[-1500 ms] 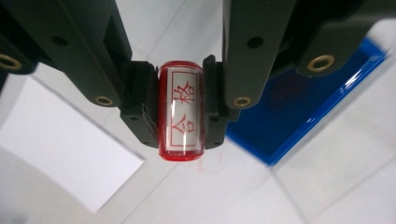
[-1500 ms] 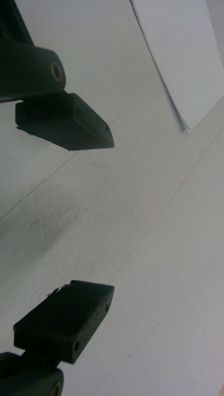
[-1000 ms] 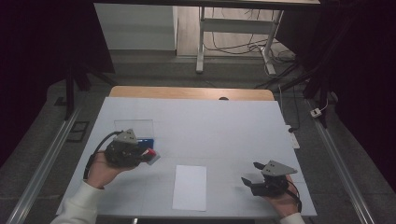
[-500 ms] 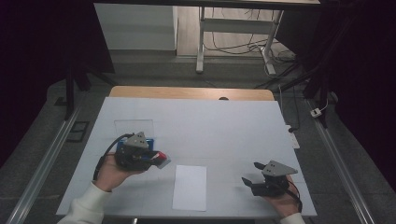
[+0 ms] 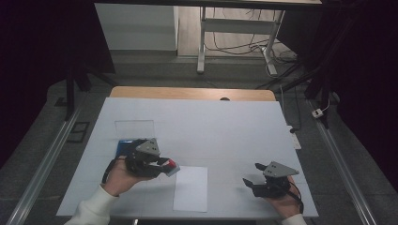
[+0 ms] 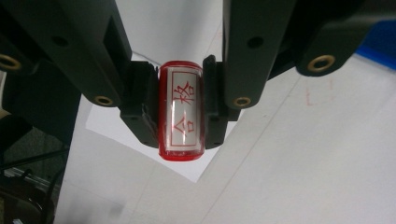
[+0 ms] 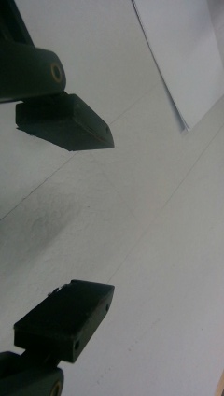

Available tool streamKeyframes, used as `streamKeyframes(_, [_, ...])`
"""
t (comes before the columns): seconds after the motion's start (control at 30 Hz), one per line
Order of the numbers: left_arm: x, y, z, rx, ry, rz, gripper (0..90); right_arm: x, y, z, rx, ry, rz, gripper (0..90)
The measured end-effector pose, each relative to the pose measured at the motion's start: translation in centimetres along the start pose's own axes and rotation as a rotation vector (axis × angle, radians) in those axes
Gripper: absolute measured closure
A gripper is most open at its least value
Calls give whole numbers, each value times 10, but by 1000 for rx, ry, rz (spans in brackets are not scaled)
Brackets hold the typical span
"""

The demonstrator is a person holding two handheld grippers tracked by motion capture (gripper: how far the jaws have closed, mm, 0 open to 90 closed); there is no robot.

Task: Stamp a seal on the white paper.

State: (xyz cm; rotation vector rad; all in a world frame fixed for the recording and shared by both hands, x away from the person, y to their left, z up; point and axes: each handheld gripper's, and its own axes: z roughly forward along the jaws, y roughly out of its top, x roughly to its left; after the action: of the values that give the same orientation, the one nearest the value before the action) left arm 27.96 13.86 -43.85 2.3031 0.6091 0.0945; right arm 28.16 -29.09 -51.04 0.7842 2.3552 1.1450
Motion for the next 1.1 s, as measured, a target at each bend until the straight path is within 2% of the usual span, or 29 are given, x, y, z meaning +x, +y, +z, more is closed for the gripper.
streamKeyframes(0.4, [-12, 7, 23, 53, -53, 38, 701, 0, 0, 1, -1, 1, -1, 241])
streamKeyframes(0.7, [-20, 13, 40, 94, -77, 68, 701, 0, -1, 1, 3, 1, -9, 241])
streamKeyframes(0.87, [-24, 16, 49, 125, -59, 83, 702, 0, -1, 1, 1, 0, -2, 241])
streamKeyframes(1.1, [-28, 18, 58, 155, -32, 82, 702, 0, -1, 1, 6, 2, -4, 241])
